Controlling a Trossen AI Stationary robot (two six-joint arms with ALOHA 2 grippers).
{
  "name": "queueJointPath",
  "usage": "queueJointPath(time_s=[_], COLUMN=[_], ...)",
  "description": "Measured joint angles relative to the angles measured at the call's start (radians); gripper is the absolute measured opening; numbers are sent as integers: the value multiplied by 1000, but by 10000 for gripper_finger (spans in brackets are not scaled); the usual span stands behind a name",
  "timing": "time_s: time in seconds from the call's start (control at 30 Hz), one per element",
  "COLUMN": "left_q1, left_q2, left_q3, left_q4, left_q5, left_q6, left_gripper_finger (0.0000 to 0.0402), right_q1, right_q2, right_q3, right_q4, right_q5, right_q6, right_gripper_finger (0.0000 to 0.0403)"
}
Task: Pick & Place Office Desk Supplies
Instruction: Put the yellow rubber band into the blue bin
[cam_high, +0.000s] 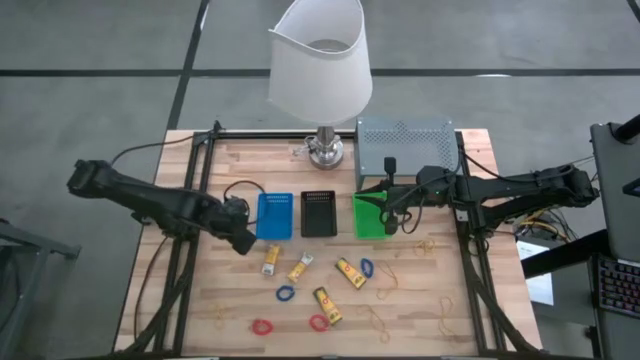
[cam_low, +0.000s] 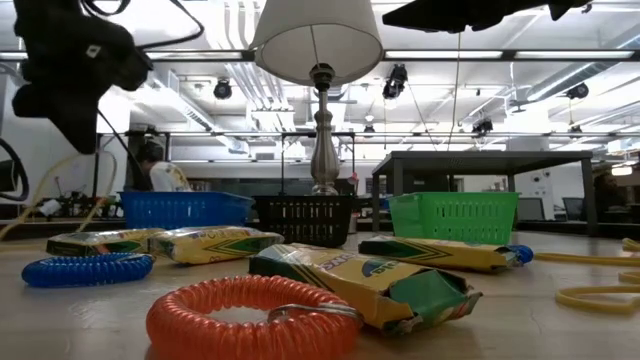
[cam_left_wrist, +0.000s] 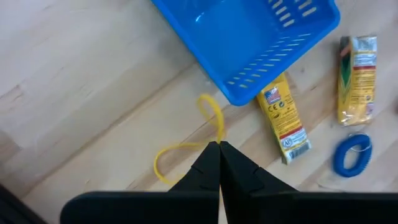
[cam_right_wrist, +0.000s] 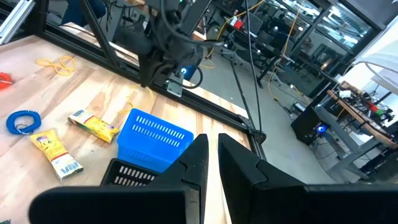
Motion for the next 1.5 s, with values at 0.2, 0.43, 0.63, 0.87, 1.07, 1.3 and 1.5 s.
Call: queueJointPath(time_s=[0.2, 0.43, 0.63, 0.87, 1.07, 1.3, 1.5], left_q1=[0, -1, 0, 0, 1, 16, 18], left_q2=[-22, -22, -22, -22, -21, -18, -17], left_q3=[62, 164, 297, 361, 306, 213, 136], left_q4=[-55, -104, -143, -73, 55, 146, 222], left_q5=[-81, -205, -369, -513, -563, -567, -562], left_q6=[-16, 32, 106, 251, 334, 325, 317], left_gripper_finger=[2, 2, 2, 2, 2, 2, 2], right_q1=[0, 0, 0, 0, 0, 0, 0], right_q2=[0, 0, 0, 0, 0, 0, 0], right_q3=[0, 0, 0, 0, 0, 0, 0], right_q4=[0, 0, 0, 0, 0, 0, 0], right_q5=[0, 0, 0, 0, 0, 0, 0], right_q6=[0, 0, 0, 0, 0, 0, 0], right_gripper_finger=[34, 34, 34, 34, 34, 34, 34])
